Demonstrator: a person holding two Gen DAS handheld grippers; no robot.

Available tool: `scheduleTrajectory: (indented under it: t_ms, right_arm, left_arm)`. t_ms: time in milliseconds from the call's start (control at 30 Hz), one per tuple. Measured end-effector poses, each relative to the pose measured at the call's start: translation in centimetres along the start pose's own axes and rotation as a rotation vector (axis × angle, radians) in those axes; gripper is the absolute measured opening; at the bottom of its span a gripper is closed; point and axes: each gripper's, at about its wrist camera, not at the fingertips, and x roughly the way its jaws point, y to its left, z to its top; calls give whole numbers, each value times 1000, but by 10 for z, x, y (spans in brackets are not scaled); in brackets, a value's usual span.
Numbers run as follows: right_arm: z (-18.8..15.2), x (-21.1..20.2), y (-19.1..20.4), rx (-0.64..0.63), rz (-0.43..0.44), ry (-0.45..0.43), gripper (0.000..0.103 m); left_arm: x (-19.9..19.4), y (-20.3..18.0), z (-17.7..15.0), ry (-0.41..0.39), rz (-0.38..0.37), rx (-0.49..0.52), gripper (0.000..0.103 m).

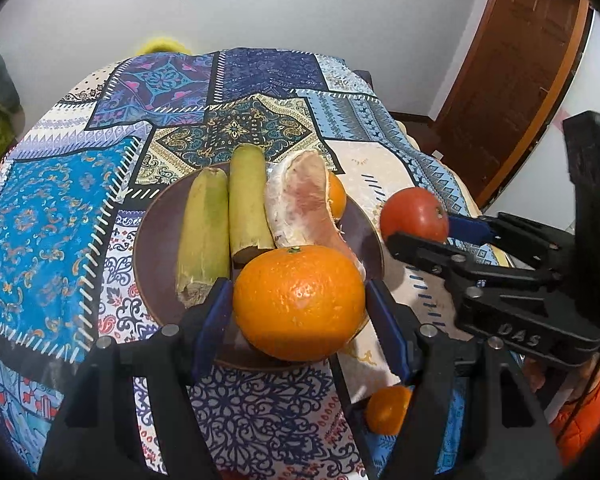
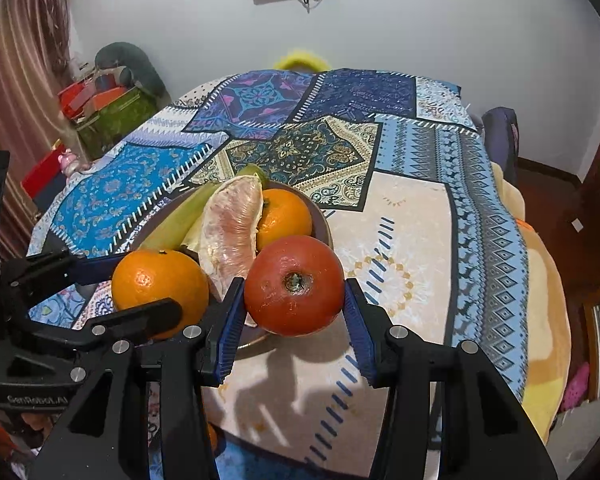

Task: Organize fruits
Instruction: 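Lower the large orange onto the plate with the left tool while the right tool sets the tomato there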

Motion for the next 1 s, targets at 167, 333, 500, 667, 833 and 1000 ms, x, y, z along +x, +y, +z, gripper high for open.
scheduleTrajectory:
  t_ms: [167, 333, 500, 667, 833, 1000]
  right_arm:
    - [3, 14, -2, -7, 1, 19, 45]
    - [7, 26, -3, -14, -3, 35, 45]
    - [7, 36, -2, -14, -3, 53, 46]
    - [7, 35, 2, -27, -11, 43, 48]
    - [10, 29, 5, -37, -20, 19, 57]
    - [9, 14, 9, -42, -24, 3, 57]
  left_arm:
    - [1, 1, 1, -8, -9, -2, 68]
    - [-8, 9, 5, -66, 11, -21, 68]
    - [-12, 12, 5, -71, 22, -20, 68]
    - [-10, 15, 1, -57, 34, -26, 68]
    - [-15, 17, -3, -54, 48, -28, 68]
    - [-32, 16, -6, -72, 72, -21, 68]
